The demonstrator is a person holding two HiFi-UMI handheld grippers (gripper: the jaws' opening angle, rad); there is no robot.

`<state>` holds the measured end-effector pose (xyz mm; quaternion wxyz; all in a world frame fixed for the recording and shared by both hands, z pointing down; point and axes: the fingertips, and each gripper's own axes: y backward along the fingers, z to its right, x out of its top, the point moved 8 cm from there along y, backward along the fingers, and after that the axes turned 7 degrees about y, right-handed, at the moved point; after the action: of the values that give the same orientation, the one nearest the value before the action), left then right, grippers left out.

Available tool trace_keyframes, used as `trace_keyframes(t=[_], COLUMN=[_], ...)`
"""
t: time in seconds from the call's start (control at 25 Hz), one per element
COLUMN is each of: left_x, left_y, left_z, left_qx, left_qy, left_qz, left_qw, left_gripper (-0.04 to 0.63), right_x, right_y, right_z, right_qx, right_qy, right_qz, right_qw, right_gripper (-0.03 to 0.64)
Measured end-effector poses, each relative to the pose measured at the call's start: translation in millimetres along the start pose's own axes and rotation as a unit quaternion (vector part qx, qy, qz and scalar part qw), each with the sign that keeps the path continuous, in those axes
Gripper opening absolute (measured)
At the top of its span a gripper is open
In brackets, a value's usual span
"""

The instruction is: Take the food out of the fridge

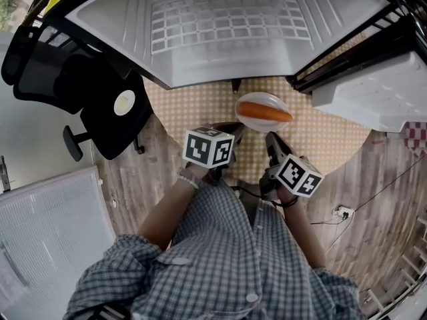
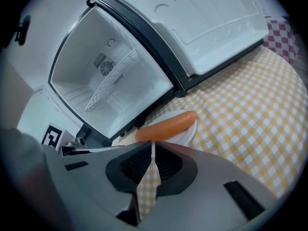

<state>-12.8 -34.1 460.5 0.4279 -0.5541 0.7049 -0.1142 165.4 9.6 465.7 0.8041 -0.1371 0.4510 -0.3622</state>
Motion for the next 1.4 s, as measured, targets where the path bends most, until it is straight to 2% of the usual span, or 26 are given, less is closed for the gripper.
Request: trace_keyframes(t=[0.2, 0.32, 0.68, 1.08, 1.4], left_x=[17, 28, 59, 61, 55], left_y=[25, 42, 91, 122, 128], left_z=[12, 20, 42, 69, 74], left_qx=[0.025, 0.022, 0.002, -0.031, -0.017], left_qy=[-0.088, -0.117, -0.158, -0.172, -0.187], left_qz=[0.052, 0.08, 0.164, 0.206, 0.218], left_qw=[0.9944, 0.9897, 0.9737, 0.9628, 0.9578], left_gripper=[0.006, 0.006, 0.005, 0.005, 0.005], right_x=[25, 36, 69, 95, 100], right_y=[12, 20, 41, 56, 61], right_z=[-24, -40, -84, -105, -122], right_qx=[0.0, 0.005, 0.017, 0.022, 0.04], right_qy=[0.085, 0.131, 0.244, 0.253, 0.307], right_qz=[0.034, 0.054, 0.119, 0.165, 0.187], right_qw=[0.996, 0.99, 0.962, 0.953, 0.932], right_gripper=[0.021, 0.018, 0.014, 0.011, 0.011])
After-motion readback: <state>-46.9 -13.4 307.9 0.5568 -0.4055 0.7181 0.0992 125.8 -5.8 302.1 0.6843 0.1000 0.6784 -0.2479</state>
